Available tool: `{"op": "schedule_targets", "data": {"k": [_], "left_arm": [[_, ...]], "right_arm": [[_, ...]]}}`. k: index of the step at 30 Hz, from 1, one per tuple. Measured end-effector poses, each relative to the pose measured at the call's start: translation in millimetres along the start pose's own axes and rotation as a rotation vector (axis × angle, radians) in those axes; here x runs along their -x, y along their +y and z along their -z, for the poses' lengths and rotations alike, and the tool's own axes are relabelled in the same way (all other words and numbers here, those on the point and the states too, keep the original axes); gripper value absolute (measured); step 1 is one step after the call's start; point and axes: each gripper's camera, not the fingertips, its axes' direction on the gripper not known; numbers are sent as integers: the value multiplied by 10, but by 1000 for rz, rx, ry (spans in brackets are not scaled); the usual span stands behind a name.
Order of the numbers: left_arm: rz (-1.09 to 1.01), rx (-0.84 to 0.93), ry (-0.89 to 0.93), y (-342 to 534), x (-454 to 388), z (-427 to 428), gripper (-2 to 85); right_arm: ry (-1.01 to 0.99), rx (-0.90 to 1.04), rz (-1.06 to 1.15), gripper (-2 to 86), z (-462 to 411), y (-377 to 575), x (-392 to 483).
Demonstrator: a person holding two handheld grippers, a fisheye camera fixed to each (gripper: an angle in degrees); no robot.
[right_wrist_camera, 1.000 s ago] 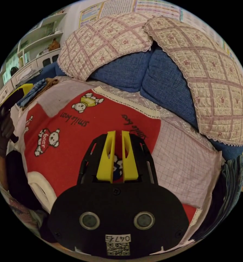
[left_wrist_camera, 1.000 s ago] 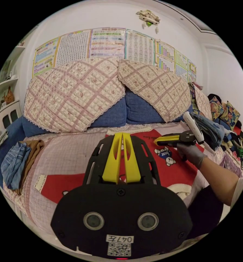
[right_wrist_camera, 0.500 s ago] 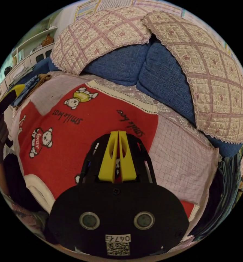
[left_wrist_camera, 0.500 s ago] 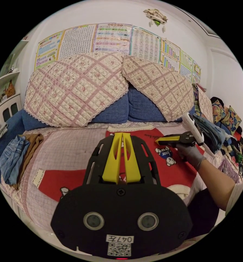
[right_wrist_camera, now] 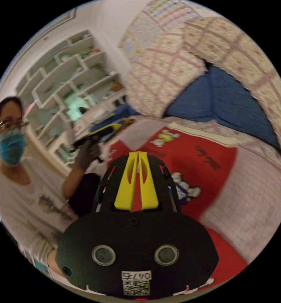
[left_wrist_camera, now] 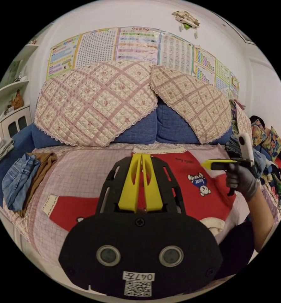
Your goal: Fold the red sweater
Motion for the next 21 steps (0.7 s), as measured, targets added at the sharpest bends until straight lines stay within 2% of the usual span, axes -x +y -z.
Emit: {"op": "schedule_targets", "data": {"k": [5,14,19,21], "left_arm": [[66,-11,0,16,130,61,-9],[66,-30,-16,55,-143,115,-9],[-58,-36,144,-13,-637,394,-10],[-186,-33,292,8,-968,689,-10]], "right_arm": [[-216,136,314,-13,5,146,716],[-389,398,584,-5,-113,706,1772],[-385,404,582,34,-99,1065,2130],[-382,382,586,36,-38,1181,2223]]}}
